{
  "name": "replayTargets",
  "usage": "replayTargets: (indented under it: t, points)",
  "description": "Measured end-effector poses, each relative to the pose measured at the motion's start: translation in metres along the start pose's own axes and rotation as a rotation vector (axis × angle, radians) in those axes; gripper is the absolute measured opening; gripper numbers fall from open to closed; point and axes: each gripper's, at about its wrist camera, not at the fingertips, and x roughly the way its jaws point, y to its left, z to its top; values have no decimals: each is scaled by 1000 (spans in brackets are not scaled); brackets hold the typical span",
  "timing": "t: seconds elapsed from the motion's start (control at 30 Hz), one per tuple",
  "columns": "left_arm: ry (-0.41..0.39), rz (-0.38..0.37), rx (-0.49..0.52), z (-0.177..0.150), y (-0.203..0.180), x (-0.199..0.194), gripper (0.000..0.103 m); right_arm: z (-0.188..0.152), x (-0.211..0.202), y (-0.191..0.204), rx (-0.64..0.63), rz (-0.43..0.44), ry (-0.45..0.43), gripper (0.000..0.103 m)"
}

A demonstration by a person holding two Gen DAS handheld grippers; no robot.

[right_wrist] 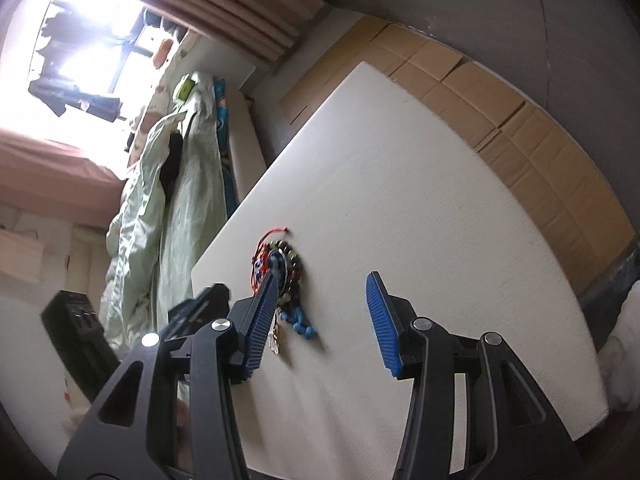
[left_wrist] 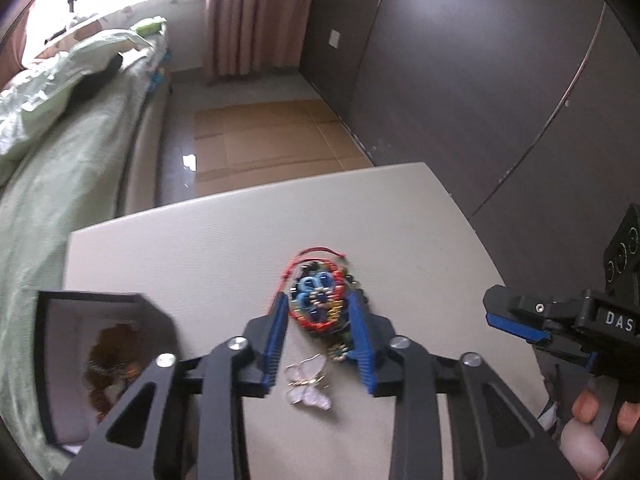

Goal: Organize jewelry
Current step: 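Move the left gripper to the red-string beaded bracelet and grasp it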

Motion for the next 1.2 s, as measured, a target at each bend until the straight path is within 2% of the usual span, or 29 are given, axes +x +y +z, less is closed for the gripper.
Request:
replayTargets:
  t: [0.2, 0.33, 0.6, 0.63, 0.73, 0.8, 0.83, 1.2]
  points:
    - [56, -36, -24, 15, -5, 23, 21, 8, -2, -5, 34, 19, -7, 47]
    - [109, -17, -37, 22, -8, 41, 21, 13, -3, -6, 45, 30, -9, 47]
    - [161, 94, 15, 31, -19, 63, 21, 19, -8, -10, 65, 53, -14, 47]
    - [172, 108, 19, 30, -18, 65, 17, 19, -8, -9, 64, 53, -14, 47]
    - [182, 118, 21, 31, -15, 67, 14, 19, -7, -10, 60, 48, -7, 47]
    - [179, 119, 32, 32, -15, 65, 12, 19, -7, -9, 58, 44, -3, 47]
    - [173, 110, 33, 31, -16, 64, 5, 19, -7, -8, 57, 43, -4, 47]
    - [45, 6, -11, 22, -7, 5, 4, 11, 6, 5, 37, 37, 12, 47]
